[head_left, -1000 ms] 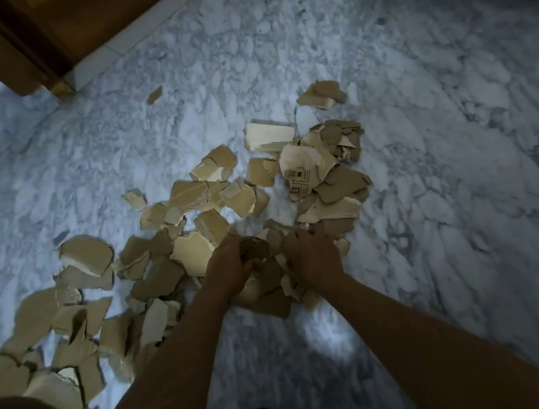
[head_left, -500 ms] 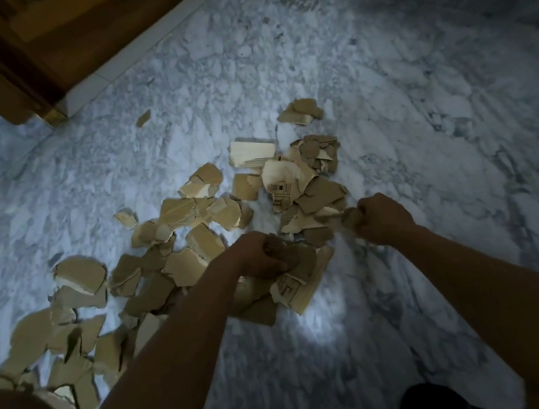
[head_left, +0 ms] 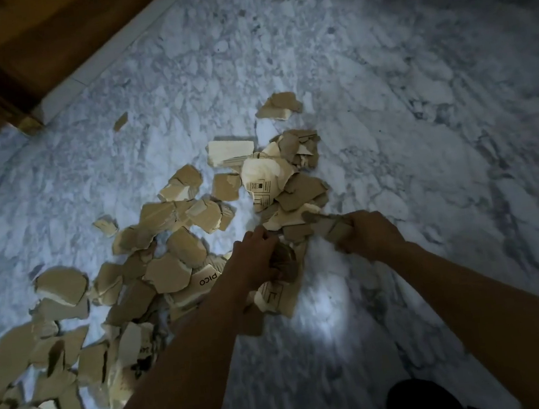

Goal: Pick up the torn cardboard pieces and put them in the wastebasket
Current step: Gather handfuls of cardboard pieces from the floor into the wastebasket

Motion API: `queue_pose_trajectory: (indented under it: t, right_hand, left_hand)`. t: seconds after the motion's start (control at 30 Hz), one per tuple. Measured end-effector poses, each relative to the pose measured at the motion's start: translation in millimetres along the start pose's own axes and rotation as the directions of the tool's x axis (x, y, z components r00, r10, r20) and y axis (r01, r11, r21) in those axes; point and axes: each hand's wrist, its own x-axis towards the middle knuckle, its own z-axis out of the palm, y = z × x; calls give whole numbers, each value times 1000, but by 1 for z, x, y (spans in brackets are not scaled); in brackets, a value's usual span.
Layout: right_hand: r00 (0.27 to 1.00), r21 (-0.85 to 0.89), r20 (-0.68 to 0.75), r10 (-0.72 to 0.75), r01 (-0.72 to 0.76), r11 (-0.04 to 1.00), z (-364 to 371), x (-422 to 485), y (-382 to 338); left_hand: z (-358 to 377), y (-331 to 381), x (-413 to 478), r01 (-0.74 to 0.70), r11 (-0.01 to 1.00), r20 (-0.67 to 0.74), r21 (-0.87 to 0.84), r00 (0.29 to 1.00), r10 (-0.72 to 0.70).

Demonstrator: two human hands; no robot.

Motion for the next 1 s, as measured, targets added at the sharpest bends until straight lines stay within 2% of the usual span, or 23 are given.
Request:
queue_pose_trajectory:
  t: [0.1, 0.2, 0.33, 0.37, 0.43, 0.5, 0.53, 0.6, 0.67, 0.73, 0.9, 1.0]
  right_hand:
    - [993, -56, 91, -72, 77, 995, -16, 6, -19]
    - [976, -137, 169, -137, 160, 978, -13, 16, -43]
    - [966, -84, 204, -159, 179, 980, -5, 22, -62]
    - [971, -42, 215, -102, 114, 993, -2, 24, -66]
    - [958, 146, 281, 54, -98, 984, 8, 23, -73]
    - [926, 314, 352, 137, -255, 915, 26, 14, -81]
    - [911, 336, 375, 171, -306, 891, 39, 12, -88]
    - [897, 259, 328, 296, -387, 885, 71, 8, -102]
    - [864, 194, 214, 456, -495, 847, 100, 2, -119]
    - [836, 220, 120, 535, -548, 807, 119, -4, -131]
    - [884, 274, 57, 464, -461, 844, 122, -9, -120]
    - [880, 302, 48, 473, -464, 833, 104, -8, -109]
  left_hand:
    - [-10, -7, -5, 10, 985, -14, -175, 1000, -13]
    - [-27, -19, -14, 12, 972, -49, -234, 999, -24]
    - [-38, -42, -36, 47, 923, -86, -381, 993, -86]
    - [-40, -48, -42, 72, 894, -93, -443, 988, -126]
    - [-43, -64, -53, 157, 808, -82, -568, 966, -245]
    - [-46, -81, -63, 231, 790, -31, -567, 953, -301]
    - [-43, -90, -67, 278, 801, 36, -530, 951, -307]
    - [-34, -105, -76, 359, 777, 145, -517, 931, -334]
    - [-22, -112, -84, 405, 752, 188, -519, 913, -362]
    - [-12, -114, -87, 413, 741, 192, -530, 909, -370]
    - [-3, -111, -81, 372, 736, 117, -565, 920, -375]
    - [-14, -104, -70, 328, 750, 74, -574, 933, -352]
